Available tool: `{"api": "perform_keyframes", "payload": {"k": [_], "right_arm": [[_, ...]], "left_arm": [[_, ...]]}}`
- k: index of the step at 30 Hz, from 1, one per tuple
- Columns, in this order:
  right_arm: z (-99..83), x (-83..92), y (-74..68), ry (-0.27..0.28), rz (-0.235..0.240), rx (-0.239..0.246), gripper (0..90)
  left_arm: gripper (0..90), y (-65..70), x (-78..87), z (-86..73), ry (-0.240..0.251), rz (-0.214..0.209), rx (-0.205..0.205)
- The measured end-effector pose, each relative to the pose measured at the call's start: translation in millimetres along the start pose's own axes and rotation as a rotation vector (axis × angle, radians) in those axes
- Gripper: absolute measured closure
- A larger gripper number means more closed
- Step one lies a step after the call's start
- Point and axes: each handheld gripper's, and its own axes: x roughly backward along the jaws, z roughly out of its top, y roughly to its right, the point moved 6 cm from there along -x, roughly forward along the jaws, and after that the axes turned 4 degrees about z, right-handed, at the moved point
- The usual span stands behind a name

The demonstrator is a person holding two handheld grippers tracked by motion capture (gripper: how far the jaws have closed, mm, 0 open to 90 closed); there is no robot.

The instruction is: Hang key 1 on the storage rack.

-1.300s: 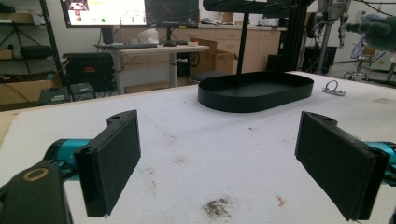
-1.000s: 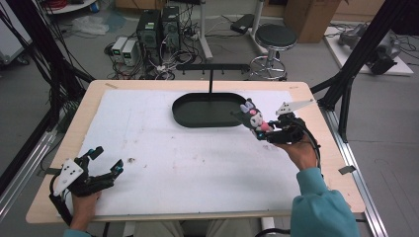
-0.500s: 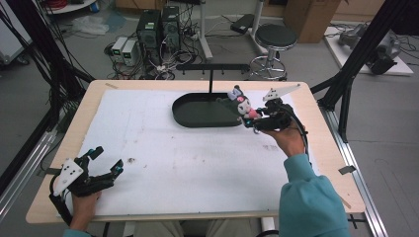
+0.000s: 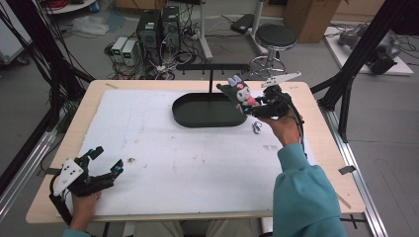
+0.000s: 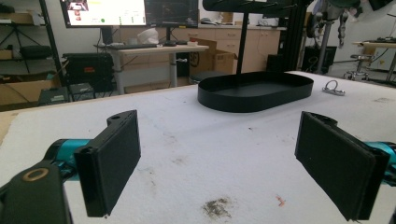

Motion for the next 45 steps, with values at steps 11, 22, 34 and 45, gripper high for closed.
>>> {"api": "perform_keyframes", "payload": {"k": [11,22,34,45], "right_arm": [[6.0,14.4,20.8,0.028,-0.049,-0.049,54.7],[19.6,14.0,34.3,-0.003,-0.084,-0.052,54.7],[20.2,5.1,49.3,-0.012,-0.104,-0.091,54.7],[30.2,3.5,61.0,-0.031,-0.12,-0.098,54.7]], "left_arm": [[14.6,-0.1,0.0,0.0,-0.001,-0.001,0.001],[14.6,0.1,-0.1,0.1,0.002,0.0,0.003],[14.6,0.3,0.1,0.1,0.003,0.001,0.001],[14.6,0.2,0.1,0.0,0.001,0.0,-0.002]]}}
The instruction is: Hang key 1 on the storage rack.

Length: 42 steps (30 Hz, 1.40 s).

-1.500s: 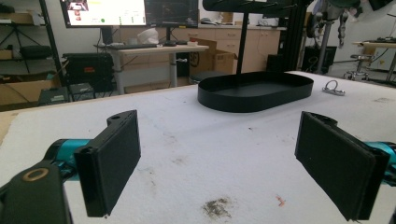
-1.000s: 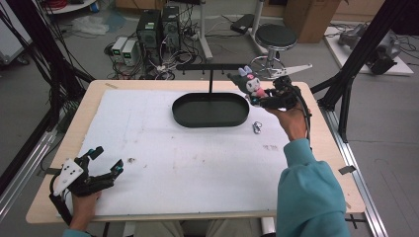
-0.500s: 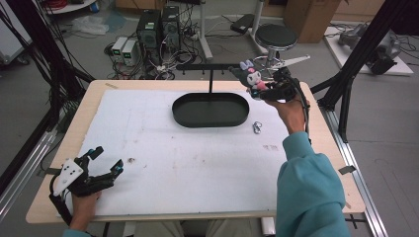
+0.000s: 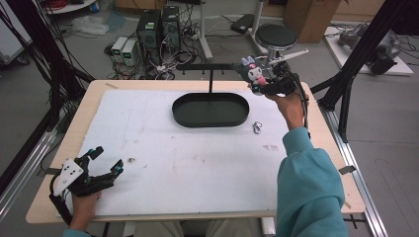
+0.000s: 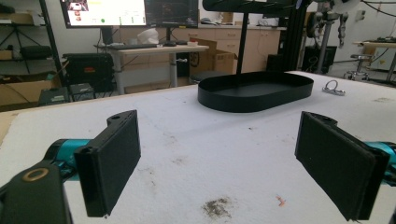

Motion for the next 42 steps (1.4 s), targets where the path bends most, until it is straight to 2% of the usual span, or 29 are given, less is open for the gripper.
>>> {"api": "perform_keyframes", "payload": {"k": [4,14,23,31,34,37,42], "right_arm": [[0.0,-2.5,2.6,-0.015,-0.011,0.0,54.7],[2.1,-10.8,8.3,-0.004,-0.012,-0.027,54.6],[0.6,-12.6,12.6,-0.007,-0.016,-0.031,54.5],[-0.9,-15.5,18.2,-0.004,-0.016,-0.065,54.4],[-0.6,-17.2,19.4,0.0,-0.017,-0.051,54.3],[-1.2,-17.3,21.0,0.003,-0.018,-0.06,54.2],[-5.5,-16.9,23.8,-0.027,-0.027,-0.056,54.2]], "left_arm": [[14.6,-0.1,0.0,0.0,0.0,-0.001,0.0],[14.6,-0.1,0.0,0.0,-0.001,-0.001,0.0],[14.6,-0.1,-0.1,0.0,0.0,-0.001,0.001],[14.6,-0.2,-0.1,0.0,-0.001,0.0,0.001],[14.6,-0.3,-0.3,0.1,0.001,0.001,0.005],[14.6,-0.1,-0.1,0.1,0.001,0.0,0.004],[14.6,-0.2,-0.2,0.1,0.001,0.0,0.005]]}}
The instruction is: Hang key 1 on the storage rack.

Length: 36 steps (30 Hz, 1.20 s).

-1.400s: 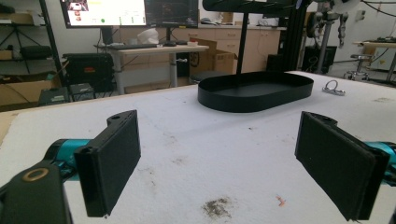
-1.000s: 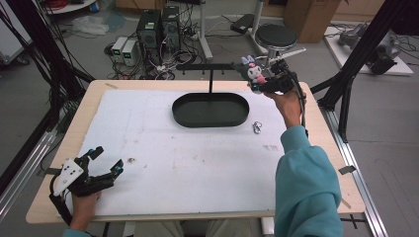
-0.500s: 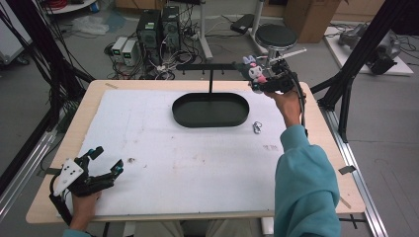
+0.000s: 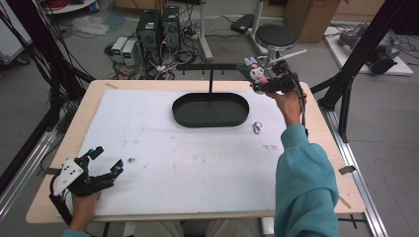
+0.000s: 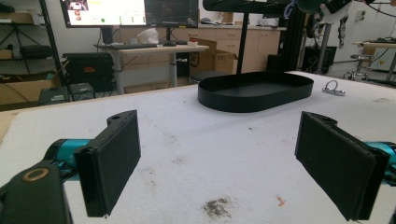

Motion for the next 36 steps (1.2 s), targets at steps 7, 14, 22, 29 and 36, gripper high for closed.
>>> {"api": "perform_keyframes", "payload": {"k": [7,14,22,29,36], "right_arm": [[-13.0,-0.2,6.1,-0.042,-0.001,0.004,54.1],[-16.4,2.2,7.3,-0.067,-0.01,0.025,54.0],[-22.3,-3.4,7.9,-0.14,-0.036,0.044,53.9],[-22.7,-17.3,8.9,-0.17,-0.047,0.049,53.8],[-24.1,-33.5,9.2,-0.193,-0.037,0.048,53.8]], "left_arm": [[14.6,-0.2,0.1,-0.1,-0.003,-0.001,0.0],[14.6,0.0,0.1,-0.1,-0.002,-0.001,-0.003],[14.6,0.1,0.1,-0.1,-0.002,-0.001,-0.004],[14.6,0.2,0.3,-0.1,-0.001,-0.001,-0.008],[14.6,0.2,0.2,-0.1,-0.001,0.0,-0.007]]}}
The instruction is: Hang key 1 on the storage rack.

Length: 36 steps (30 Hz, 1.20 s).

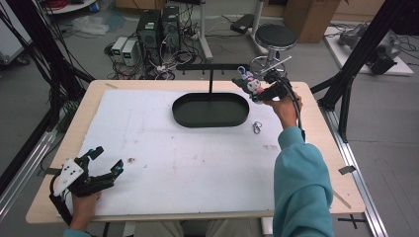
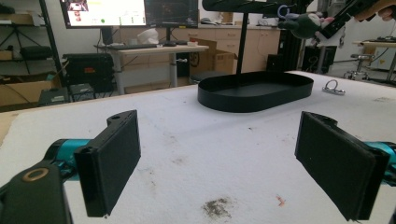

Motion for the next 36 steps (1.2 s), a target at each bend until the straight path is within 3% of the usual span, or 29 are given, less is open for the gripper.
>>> {"api": "perform_keyframes", "payload": {"k": [10,13,14,15,16,17,20,28,33,34,36], "right_arm": [[1.9,-12.7,0.5,0.001,0.019,-0.001,53.4],[2.3,-13.9,0.0,0.015,0.045,-0.005,50.2],[2.4,-14.8,-1.6,0.022,0.08,-0.022,45.8],[2.8,-15.9,-3.5,0.035,0.122,-0.04,32.7],[4.1,-17.0,-3.7,0.056,0.131,-0.067,17.6],[4.8,-17.0,-4.6,0.065,0.139,-0.087,11.4],[6.2,-12.0,-5.5,0.089,0.14,-0.066,0.7],[5.2,17.4,-5.1,0.181,0.137,-0.063,0.7],[2.6,44.7,-11.2,0.255,0.18,-0.042,0.7],[-1.3,55.1,-13.7,0.347,0.194,-0.004,0.8],[-4.5,58.8,-13.8,0.367,0.21,-0.001,0.7]], "left_arm": [[14.6,0.3,0.2,0.0,0.001,0.001,-0.004],[14.6,0.2,0.2,0.0,0.0,0.001,-0.004],[14.6,0.2,0.1,0.0,0.001,0.001,-0.003],[14.6,0.2,0.2,0.0,0.001,0.001,-0.003],[14.6,0.4,0.2,0.1,0.003,0.001,-0.003],[14.6,0.7,0.1,0.1,0.005,0.001,-0.004],[14.6,1.2,0.7,0.2,0.009,0.001,-0.008],[14.6,1.0,0.8,0.3,0.012,0.003,-0.006],[14.6,0.5,0.9,0.1,0.006,0.003,-0.007],[14.6,0.4,0.9,0.1,0.004,0.002,-0.006],[14.6,0.5,0.6,0.1,0.006,0.004,-0.004]]}}
